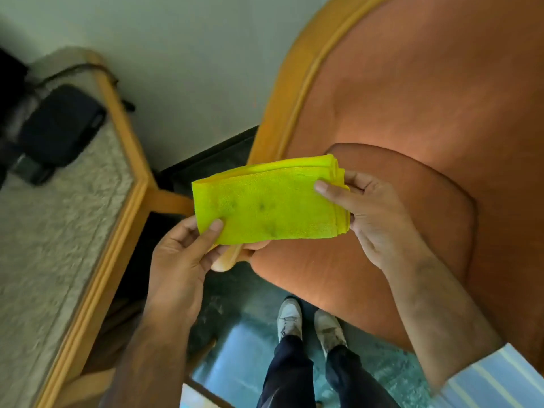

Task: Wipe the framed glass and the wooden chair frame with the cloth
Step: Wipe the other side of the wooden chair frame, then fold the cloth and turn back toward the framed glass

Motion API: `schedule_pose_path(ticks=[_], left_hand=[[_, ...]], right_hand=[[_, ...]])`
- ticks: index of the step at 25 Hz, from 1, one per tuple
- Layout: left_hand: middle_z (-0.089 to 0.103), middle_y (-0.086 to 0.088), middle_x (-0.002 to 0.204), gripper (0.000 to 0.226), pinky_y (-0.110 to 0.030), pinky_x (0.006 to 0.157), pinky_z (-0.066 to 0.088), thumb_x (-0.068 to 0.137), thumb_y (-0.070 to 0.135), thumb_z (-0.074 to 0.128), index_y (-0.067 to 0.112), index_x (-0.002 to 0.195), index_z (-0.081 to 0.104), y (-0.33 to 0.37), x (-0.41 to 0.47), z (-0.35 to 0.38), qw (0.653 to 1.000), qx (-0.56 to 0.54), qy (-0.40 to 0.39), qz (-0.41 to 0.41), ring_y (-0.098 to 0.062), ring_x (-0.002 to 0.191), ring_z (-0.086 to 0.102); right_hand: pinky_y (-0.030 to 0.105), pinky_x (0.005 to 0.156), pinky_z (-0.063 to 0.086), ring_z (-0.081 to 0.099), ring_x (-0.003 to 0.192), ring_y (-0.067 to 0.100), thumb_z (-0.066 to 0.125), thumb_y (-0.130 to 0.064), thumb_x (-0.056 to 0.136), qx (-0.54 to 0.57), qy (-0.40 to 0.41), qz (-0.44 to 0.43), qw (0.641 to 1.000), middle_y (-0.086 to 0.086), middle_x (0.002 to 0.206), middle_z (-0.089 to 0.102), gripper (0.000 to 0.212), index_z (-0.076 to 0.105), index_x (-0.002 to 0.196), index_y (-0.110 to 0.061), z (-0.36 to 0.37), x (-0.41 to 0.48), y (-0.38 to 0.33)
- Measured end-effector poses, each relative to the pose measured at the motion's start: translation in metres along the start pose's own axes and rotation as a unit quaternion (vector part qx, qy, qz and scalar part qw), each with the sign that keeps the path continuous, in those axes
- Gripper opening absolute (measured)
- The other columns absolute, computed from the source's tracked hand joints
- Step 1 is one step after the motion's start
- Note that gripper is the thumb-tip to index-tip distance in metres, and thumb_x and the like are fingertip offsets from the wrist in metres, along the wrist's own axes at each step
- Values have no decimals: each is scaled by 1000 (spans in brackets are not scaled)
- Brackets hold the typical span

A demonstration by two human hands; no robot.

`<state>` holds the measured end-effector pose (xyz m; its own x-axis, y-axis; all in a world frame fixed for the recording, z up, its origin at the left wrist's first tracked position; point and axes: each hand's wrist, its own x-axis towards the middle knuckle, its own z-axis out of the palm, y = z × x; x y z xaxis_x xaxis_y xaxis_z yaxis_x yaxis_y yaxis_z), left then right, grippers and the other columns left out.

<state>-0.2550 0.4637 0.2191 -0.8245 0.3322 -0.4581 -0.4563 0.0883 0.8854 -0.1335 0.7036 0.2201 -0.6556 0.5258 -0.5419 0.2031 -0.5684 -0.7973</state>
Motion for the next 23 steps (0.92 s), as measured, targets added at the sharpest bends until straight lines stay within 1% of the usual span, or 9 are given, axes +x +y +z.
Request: schedule_pose_path(ticks=[3,6,10,12,14,17,18,20,23], left_hand=[[83,0,108,20,-30,87,64,84,18,72,18,103,79,-11,-24,-57,996,-34,76,13,-17,106,77],[83,-2,111,17,-29,87,64,85,17,72,21,99,81,-30,-62,-122,982,-64,175,23,-19,108,77],[83,-4,103,20,-36,89,65,79,24,79,18,98,81,-73,-126,-199,947,-78,311,5,-22,100,78],[83,-1,93,18,-32,85,66,77,26,81,18,93,80,-102,-163,-232,923,-91,375,3,-18,90,78],[81,1,87,8,-28,82,65,82,20,80,18,89,80,-143,-199,-264,896,-101,431,-9,-13,85,77],[77,-12,97,10,-36,94,63,89,8,75,11,98,77,-209,-234,-296,852,-120,504,-75,-21,91,73],[74,-18,101,13,-34,92,63,89,7,75,7,101,77,-229,-241,-308,838,-123,524,-92,-24,93,71],[73,-22,100,13,-28,84,65,87,7,76,6,99,77,-267,-245,-327,814,-115,558,-109,-28,91,68],[73,-16,88,18,-38,86,63,83,8,80,3,100,79,-306,-240,-351,771,-59,613,-162,-27,85,69]], right_hand=[[47,88,62,77,105,30,74,-9,90,-56,-85,15,995,15,111,81,25,75,115,-7,48,1,20],[43,87,61,78,102,28,71,-5,92,-106,-181,31,977,15,109,81,22,75,113,-4,107,-11,58],[52,101,58,74,109,38,74,-6,91,-187,-270,45,944,20,112,79,20,77,110,-3,178,-38,126],[49,99,59,75,107,35,76,-9,89,-241,-317,55,915,19,111,80,22,77,111,-4,207,-54,168],[42,94,60,77,101,26,79,-10,87,-310,-353,56,881,17,108,81,25,78,112,-5,234,-72,220],[38,89,60,77,95,24,84,-14,83,-419,-381,45,823,14,103,82,28,80,110,-7,256,-93,295],[37,87,60,76,92,23,85,-15,82,-449,-392,46,801,13,102,82,28,80,108,-9,261,-100,324],[38,85,60,76,90,26,86,-14,80,-507,-411,40,757,15,100,82,26,81,105,-7,269,-106,375],[42,84,61,77,93,32,86,-12,79,-557,-418,32,717,17,97,82,23,79,99,-3,277,-107,435]])
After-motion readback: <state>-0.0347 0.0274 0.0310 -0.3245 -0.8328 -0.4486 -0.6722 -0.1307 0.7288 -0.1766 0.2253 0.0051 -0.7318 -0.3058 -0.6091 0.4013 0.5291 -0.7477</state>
